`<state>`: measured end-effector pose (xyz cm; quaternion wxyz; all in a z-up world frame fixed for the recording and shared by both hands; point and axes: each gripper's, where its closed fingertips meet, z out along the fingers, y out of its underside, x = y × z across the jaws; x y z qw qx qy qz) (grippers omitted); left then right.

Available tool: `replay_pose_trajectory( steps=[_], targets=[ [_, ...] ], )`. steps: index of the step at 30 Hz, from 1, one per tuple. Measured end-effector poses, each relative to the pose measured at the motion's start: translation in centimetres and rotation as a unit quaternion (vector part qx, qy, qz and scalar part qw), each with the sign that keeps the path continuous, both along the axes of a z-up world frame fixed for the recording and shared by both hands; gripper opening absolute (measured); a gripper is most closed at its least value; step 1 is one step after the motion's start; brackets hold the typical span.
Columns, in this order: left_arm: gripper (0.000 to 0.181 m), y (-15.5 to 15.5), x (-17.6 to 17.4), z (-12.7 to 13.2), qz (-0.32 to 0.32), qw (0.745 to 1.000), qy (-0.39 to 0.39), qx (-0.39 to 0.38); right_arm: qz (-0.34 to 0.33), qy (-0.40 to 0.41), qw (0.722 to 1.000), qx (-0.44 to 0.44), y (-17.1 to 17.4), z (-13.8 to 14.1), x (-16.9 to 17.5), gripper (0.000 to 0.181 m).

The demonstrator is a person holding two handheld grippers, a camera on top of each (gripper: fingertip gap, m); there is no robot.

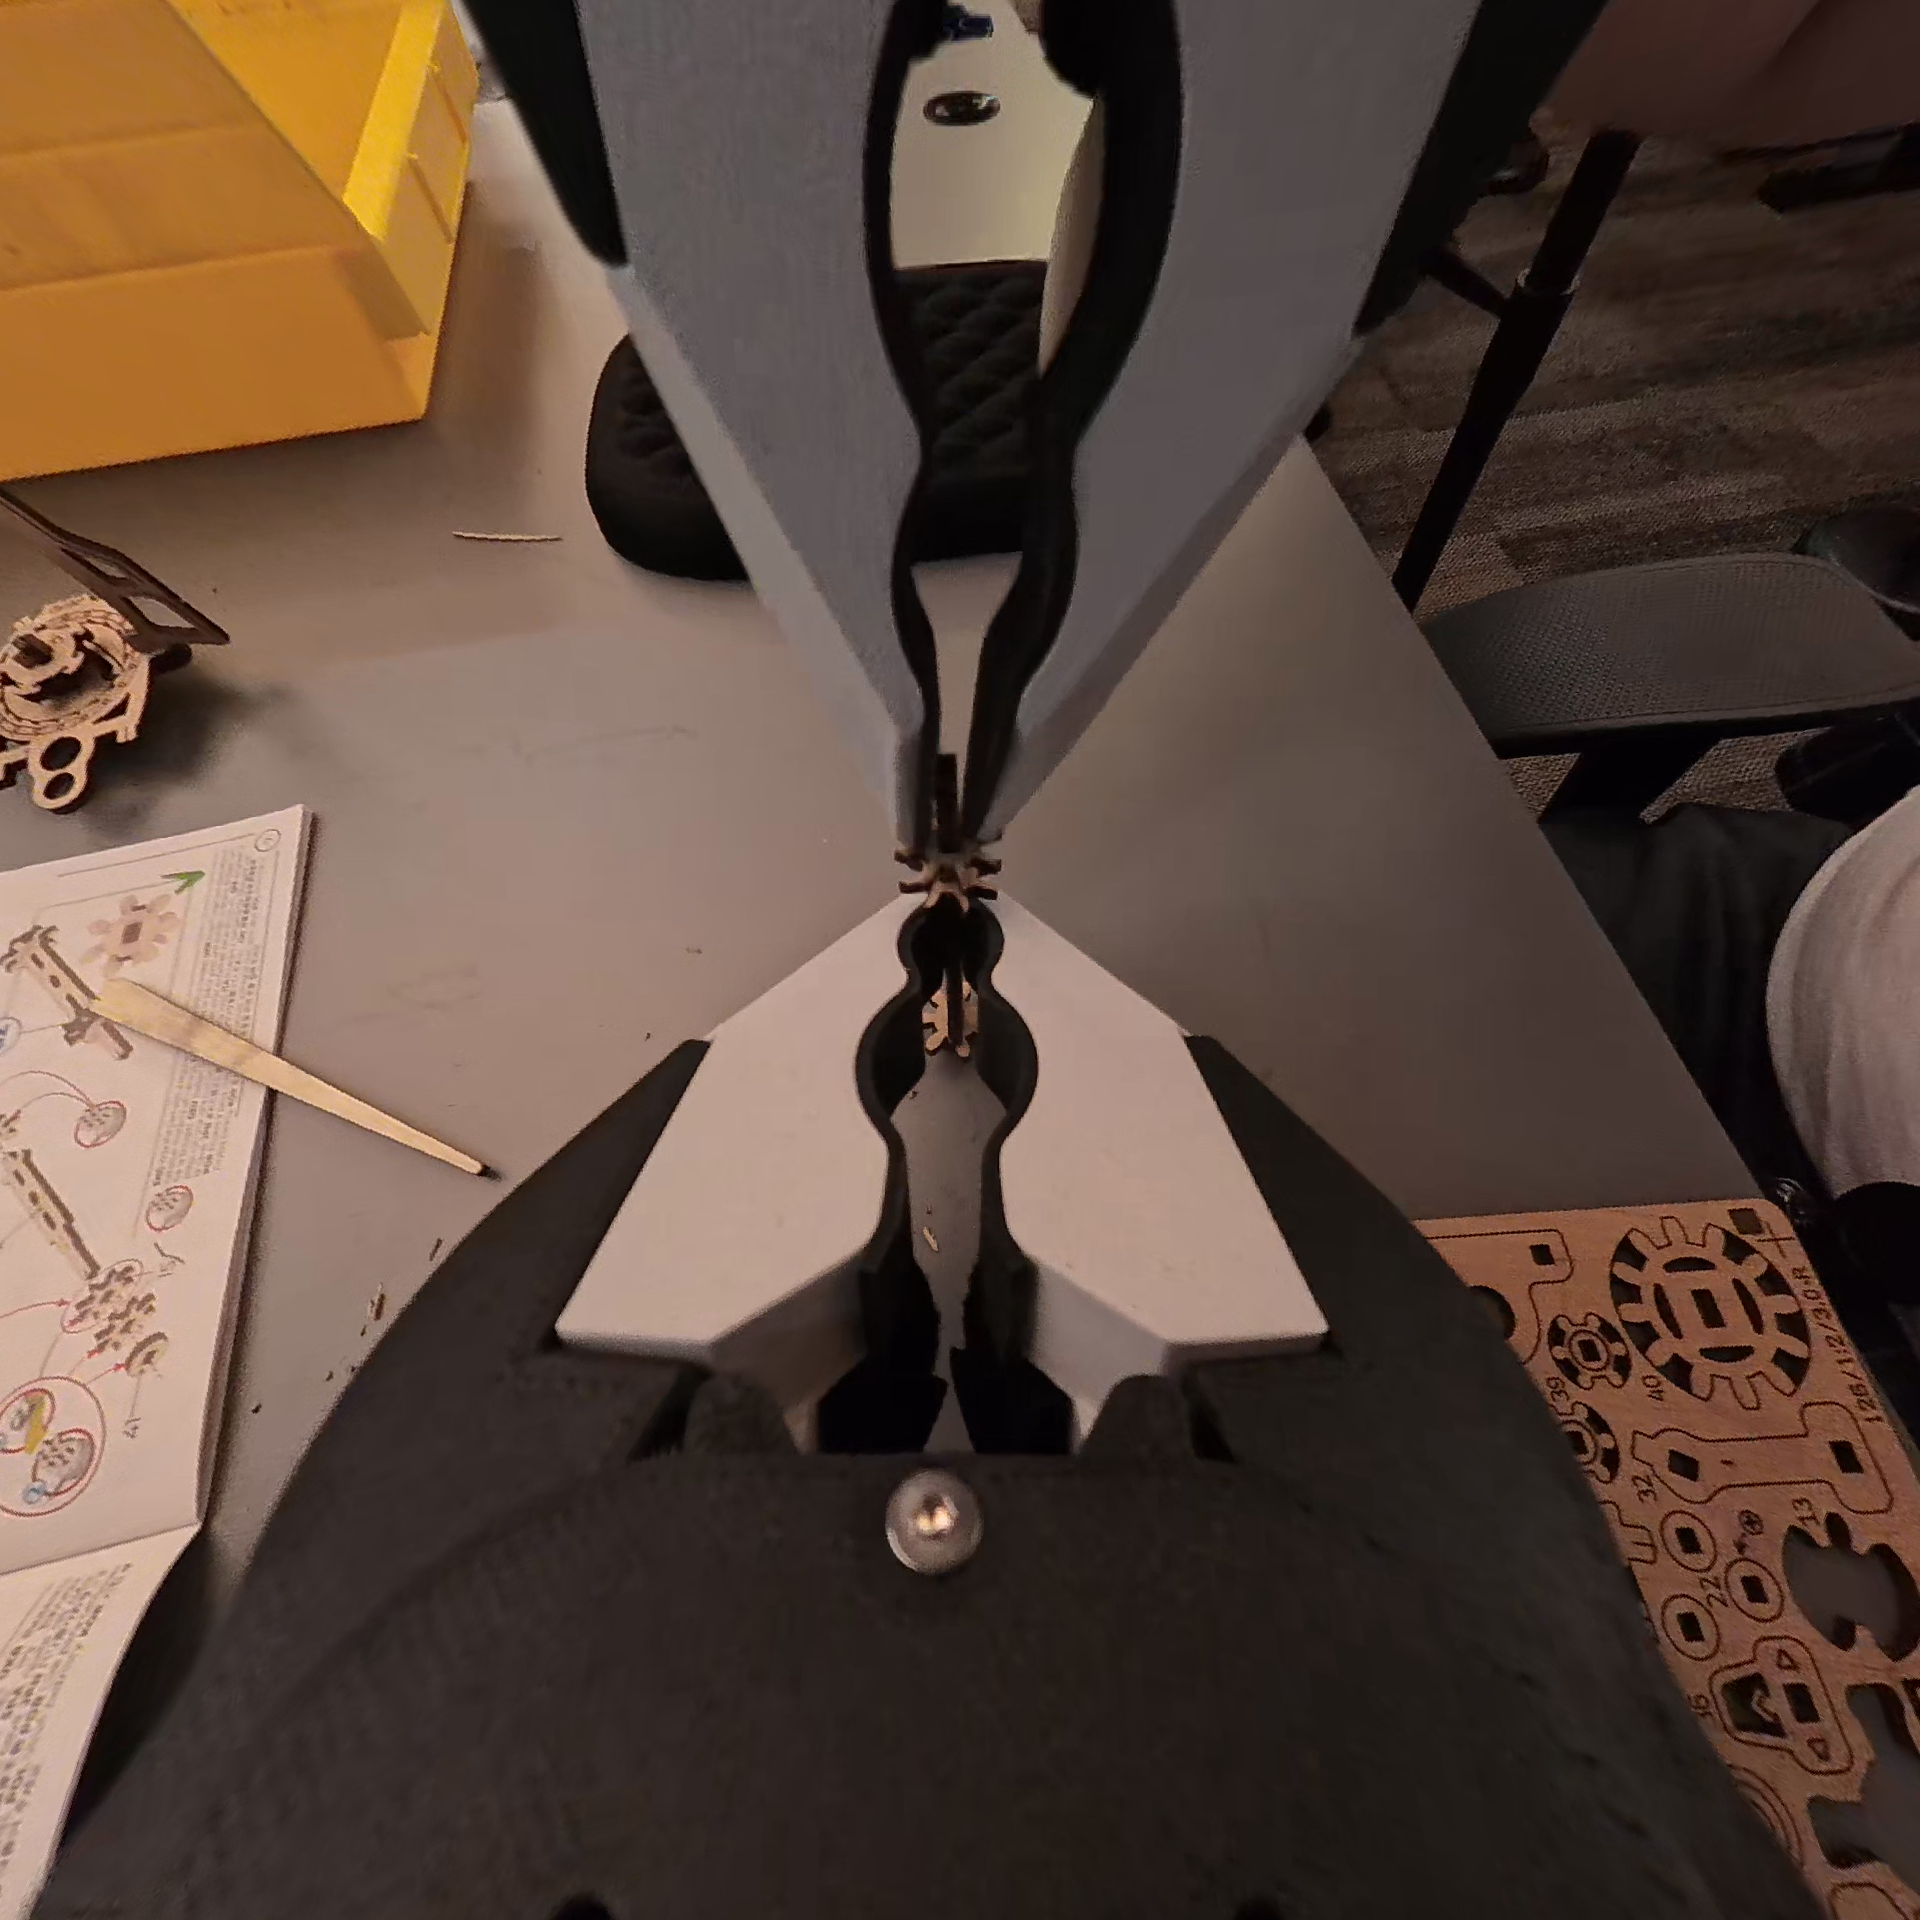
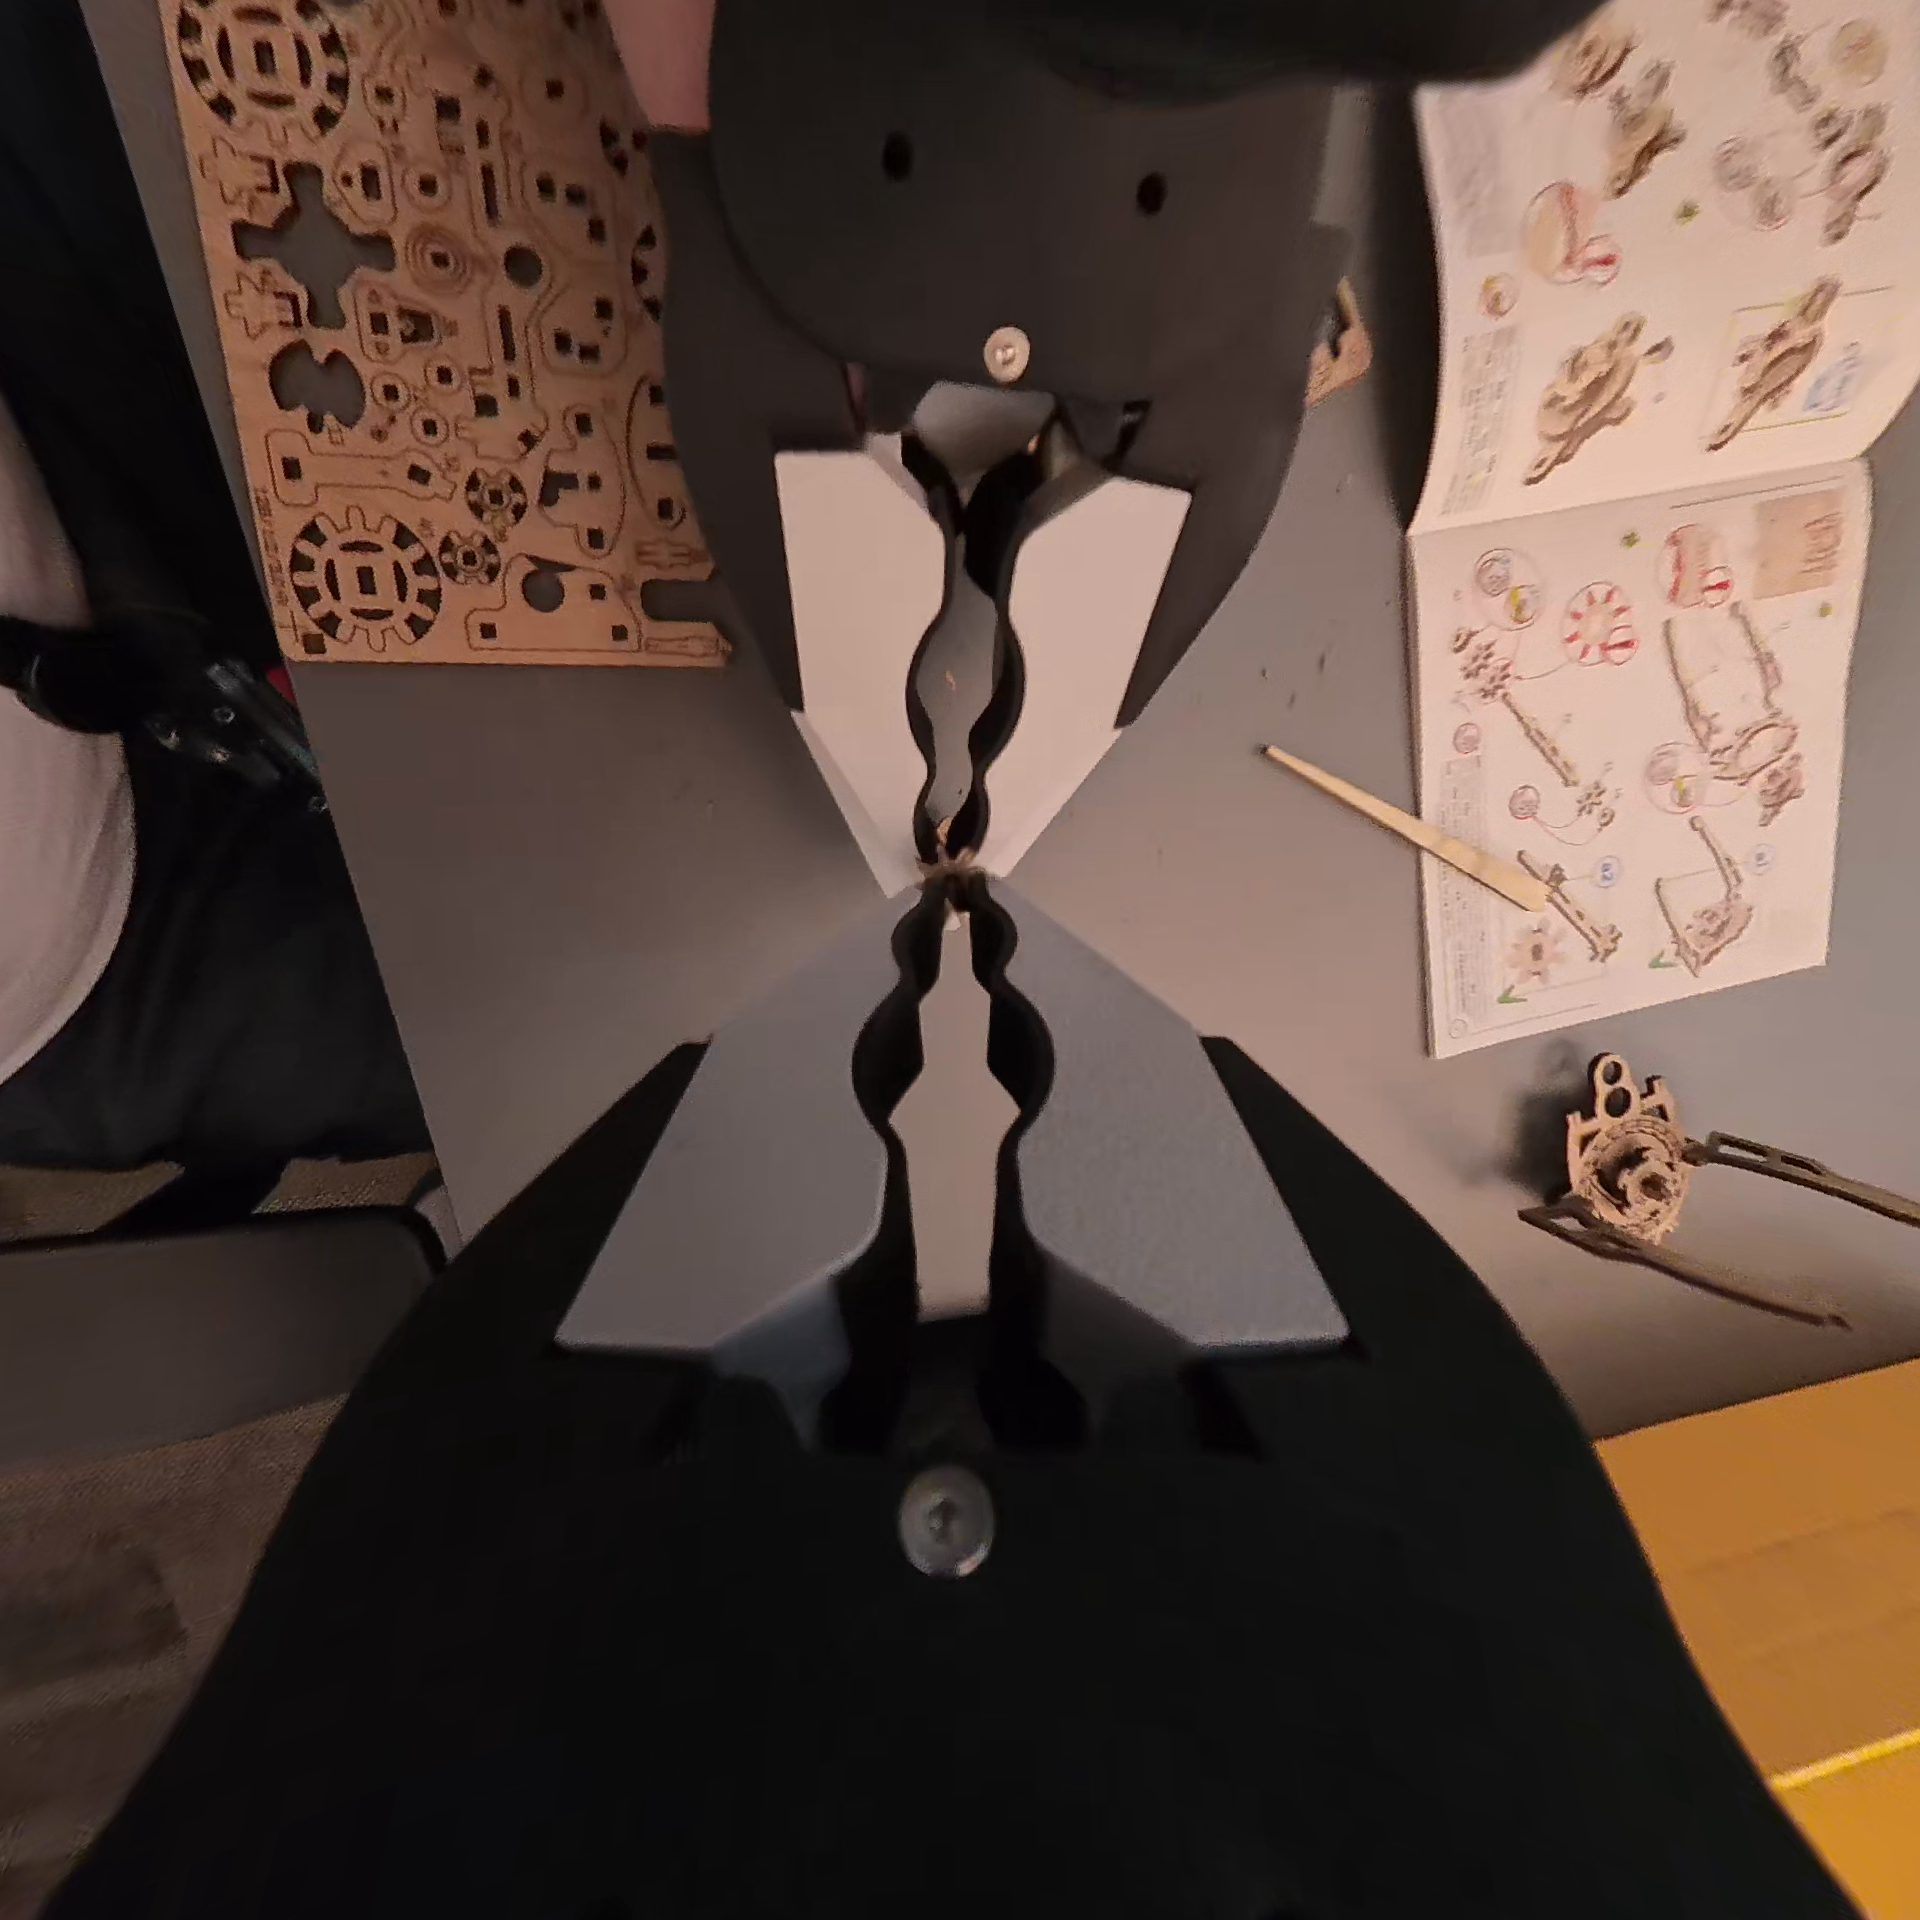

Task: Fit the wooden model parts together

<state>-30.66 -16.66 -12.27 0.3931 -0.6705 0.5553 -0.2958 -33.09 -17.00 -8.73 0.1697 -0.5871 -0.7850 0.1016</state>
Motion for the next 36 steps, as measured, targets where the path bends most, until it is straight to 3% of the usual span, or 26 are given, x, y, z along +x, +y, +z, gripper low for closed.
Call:
replay_pose_trajectory(
  steps=[15, 36],
  targets=[
    [0.0, -0.2, 0.1, -0.1, -0.001, 1.0, 0.002, 0.001, -0.004, -0.08, 0.997, 0.006, 0.2, -0.1, 0.6, 0.003],
    [0.0, 0.0, 0.1, 0.0, 0.011, 0.999, 0.008, 0.033, -0.018, -0.107, 0.994, -0.024, -0.1, -0.3, 0.1, 0.002]
  ],
)
